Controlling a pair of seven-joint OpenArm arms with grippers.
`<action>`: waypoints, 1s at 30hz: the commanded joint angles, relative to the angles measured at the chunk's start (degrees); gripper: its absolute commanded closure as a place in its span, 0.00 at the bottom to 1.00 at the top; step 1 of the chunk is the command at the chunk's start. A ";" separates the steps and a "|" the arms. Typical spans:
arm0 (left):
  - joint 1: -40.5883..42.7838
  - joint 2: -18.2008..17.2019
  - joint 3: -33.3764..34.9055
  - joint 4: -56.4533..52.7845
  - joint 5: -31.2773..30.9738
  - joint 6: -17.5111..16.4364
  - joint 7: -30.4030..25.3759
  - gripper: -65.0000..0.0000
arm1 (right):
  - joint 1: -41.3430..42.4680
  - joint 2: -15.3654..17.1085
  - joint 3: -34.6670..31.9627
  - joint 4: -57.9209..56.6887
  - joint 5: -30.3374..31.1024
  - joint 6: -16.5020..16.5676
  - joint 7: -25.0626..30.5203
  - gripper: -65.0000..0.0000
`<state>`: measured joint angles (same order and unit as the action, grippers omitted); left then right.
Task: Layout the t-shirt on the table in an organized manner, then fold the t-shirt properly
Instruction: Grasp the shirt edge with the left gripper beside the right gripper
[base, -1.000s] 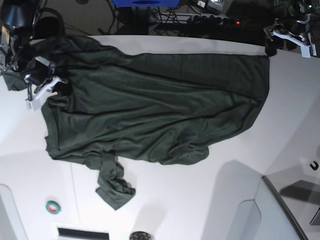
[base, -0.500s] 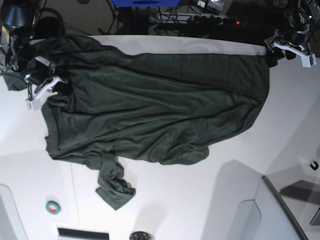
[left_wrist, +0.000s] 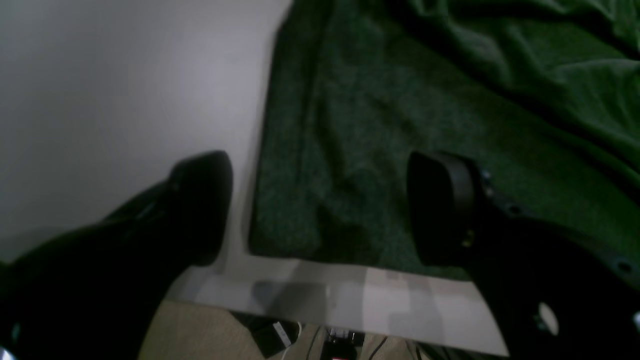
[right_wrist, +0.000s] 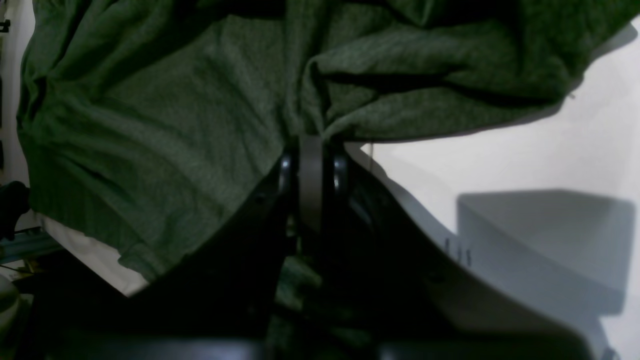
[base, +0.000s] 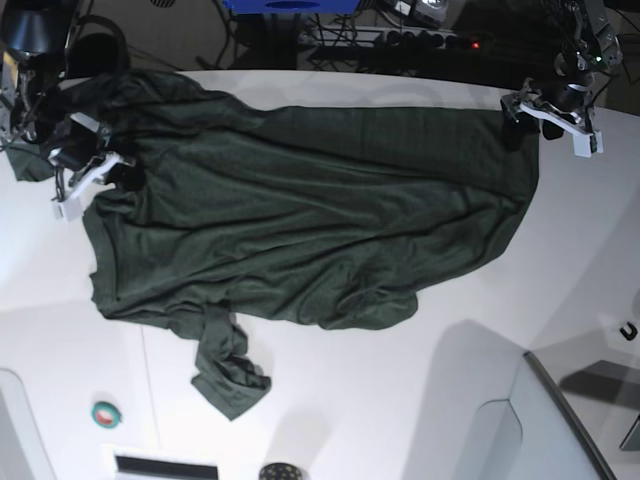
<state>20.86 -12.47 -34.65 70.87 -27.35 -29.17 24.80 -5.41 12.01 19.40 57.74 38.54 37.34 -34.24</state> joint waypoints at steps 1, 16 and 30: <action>0.37 -0.23 0.50 0.21 -0.03 -0.24 1.18 0.20 | 0.00 0.78 0.25 0.24 -1.84 -0.82 -1.32 1.00; 1.16 -0.76 7.01 2.14 -0.29 -0.50 3.73 1.00 | -6.50 0.69 0.43 15.54 -1.84 -1.69 -2.55 1.00; 3.97 -0.76 -1.70 20.95 0.23 -0.50 14.54 1.00 | -8.52 -0.71 5.70 27.94 -2.81 -6.71 -12.93 1.00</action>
<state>24.97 -12.51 -36.21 90.91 -26.02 -29.67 40.18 -14.31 10.37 24.80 84.86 35.48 30.68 -47.94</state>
